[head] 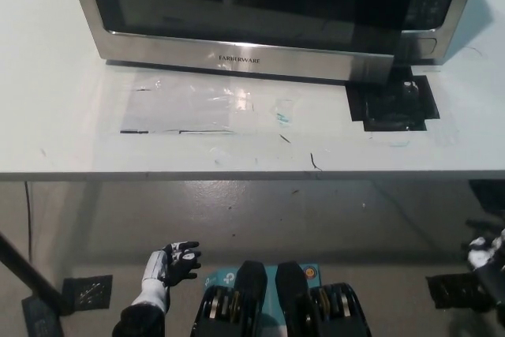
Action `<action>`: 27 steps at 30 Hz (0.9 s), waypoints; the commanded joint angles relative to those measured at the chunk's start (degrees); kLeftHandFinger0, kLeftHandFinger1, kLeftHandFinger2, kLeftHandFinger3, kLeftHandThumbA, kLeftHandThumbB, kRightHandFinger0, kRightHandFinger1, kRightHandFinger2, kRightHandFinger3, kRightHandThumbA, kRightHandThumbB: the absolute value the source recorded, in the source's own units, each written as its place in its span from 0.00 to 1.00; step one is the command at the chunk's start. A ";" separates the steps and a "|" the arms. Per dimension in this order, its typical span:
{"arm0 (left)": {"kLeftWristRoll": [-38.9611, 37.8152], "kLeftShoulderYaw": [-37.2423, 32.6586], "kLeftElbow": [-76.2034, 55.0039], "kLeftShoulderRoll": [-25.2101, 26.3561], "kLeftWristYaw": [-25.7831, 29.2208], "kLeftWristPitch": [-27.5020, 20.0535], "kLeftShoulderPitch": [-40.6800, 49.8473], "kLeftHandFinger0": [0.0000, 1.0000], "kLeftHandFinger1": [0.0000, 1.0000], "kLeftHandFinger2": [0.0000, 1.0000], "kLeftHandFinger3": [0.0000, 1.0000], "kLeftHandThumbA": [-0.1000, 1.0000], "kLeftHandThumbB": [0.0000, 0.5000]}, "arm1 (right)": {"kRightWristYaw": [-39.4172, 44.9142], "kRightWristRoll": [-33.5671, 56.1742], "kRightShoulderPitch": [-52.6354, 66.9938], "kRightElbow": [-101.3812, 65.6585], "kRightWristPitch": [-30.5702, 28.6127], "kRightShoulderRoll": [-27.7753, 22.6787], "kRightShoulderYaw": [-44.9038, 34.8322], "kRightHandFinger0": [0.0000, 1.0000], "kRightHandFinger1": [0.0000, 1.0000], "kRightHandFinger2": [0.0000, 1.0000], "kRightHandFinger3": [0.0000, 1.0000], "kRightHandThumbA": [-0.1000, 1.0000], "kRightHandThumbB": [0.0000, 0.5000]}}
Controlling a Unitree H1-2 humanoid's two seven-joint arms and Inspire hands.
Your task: A microwave is kept infront of the robot with its door slightly ajar. The robot uses its right hand to push the door towards the left to open it.
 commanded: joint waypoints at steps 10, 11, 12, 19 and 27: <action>0.25 0.05 -0.30 0.53 1.08 -2.34 -1.67 0.71 0.59 0.60 0.54 0.25 0.00 | 1.60 -0.60 -19.79 -11.30 9.71 -14.27 -1.50 0.39 0.47 0.60 0.72 0.14 0.25; 0.05 0.21 -0.39 0.44 1.04 -2.52 -1.63 0.71 0.59 0.59 0.54 0.24 0.00 | 1.45 -0.95 -22.38 -10.19 9.96 -15.30 -1.58 0.37 0.46 0.58 0.71 0.15 0.27; 0.03 0.22 -0.39 0.43 1.05 -2.52 -1.63 0.71 0.59 0.59 0.54 0.24 0.00 | 1.37 -0.94 -22.62 -10.10 10.08 -15.46 -1.52 0.37 0.46 0.58 0.71 0.15 0.27; 0.59 -0.23 0.05 0.64 1.31 -2.47 -1.95 0.71 0.60 0.61 0.54 0.26 0.00 | 0.84 -1.76 -37.70 1.21 10.58 -18.99 -1.22 0.28 0.39 0.52 0.66 0.24 0.31; 0.58 -0.30 -1.12 0.60 0.97 -1.80 -1.36 0.68 0.58 0.58 0.54 0.24 0.00 | 0.20 -4.41 -47.32 15.37 9.82 -18.37 1.73 0.28 0.39 0.51 0.69 0.27 0.32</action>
